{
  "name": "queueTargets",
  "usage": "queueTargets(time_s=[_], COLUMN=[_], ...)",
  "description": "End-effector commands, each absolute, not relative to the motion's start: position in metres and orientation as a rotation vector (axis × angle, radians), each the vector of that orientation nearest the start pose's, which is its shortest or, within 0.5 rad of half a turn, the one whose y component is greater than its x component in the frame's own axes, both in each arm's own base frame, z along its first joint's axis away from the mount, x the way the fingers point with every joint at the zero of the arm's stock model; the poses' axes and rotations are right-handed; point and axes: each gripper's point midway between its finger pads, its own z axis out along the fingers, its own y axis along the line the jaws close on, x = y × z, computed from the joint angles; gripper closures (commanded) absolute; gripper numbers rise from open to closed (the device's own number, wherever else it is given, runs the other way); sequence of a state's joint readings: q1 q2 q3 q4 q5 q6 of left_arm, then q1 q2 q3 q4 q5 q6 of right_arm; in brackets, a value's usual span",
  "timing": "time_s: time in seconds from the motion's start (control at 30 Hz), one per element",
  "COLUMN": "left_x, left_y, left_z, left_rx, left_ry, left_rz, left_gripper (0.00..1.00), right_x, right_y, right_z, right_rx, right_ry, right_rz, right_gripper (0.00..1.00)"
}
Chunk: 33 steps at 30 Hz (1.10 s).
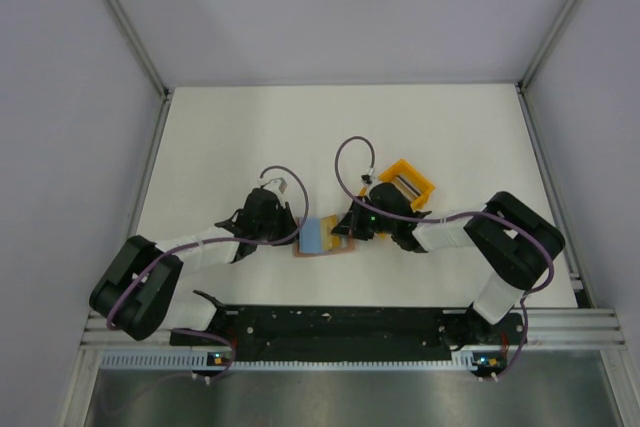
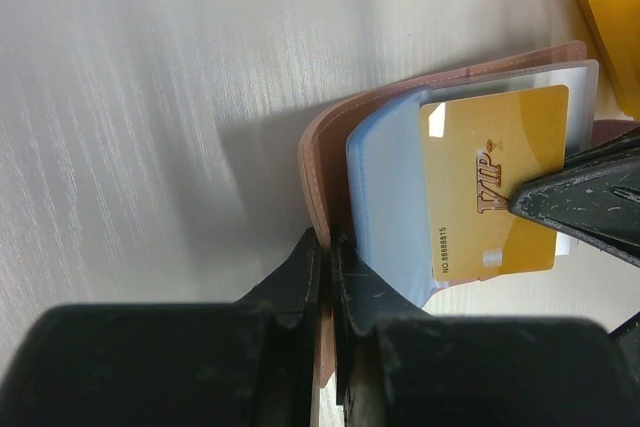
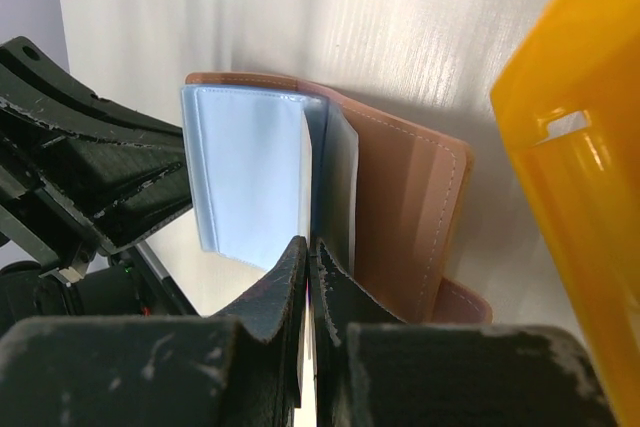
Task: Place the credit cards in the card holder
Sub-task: Insert the credit card into the card holder.
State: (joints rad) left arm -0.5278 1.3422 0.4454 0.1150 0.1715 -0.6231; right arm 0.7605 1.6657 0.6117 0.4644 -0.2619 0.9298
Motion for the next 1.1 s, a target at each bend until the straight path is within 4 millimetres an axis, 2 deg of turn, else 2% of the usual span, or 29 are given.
queueTargets(time_s=[0.0,0.17,0.7,1.07], left_x=[0.229,0.229,0.229,0.228], left_y=[-0.195,-0.193,-0.195,-0.193], left_z=[0.007,0.006,0.006,0.005], left_rx=[-0.026,-0.027,-0.023,-0.029], left_ry=[2.531,2.535,2.532,2.536], left_rz=[-0.693,-0.678,-0.696,-0.684], left_gripper=[1.00,1.00,1.00,1.00], right_x=[0.243,0.241,0.233,0.238], right_y=[0.327,0.323,0.327,0.301], right_z=[0.038,0.031,0.010,0.020], right_rx=[0.061,0.072,0.102,0.135], right_ry=[2.420,2.445,2.556,2.536], right_rz=[1.124,1.092,1.078,0.894], right_gripper=[1.00,1.00,1.00,1.00])
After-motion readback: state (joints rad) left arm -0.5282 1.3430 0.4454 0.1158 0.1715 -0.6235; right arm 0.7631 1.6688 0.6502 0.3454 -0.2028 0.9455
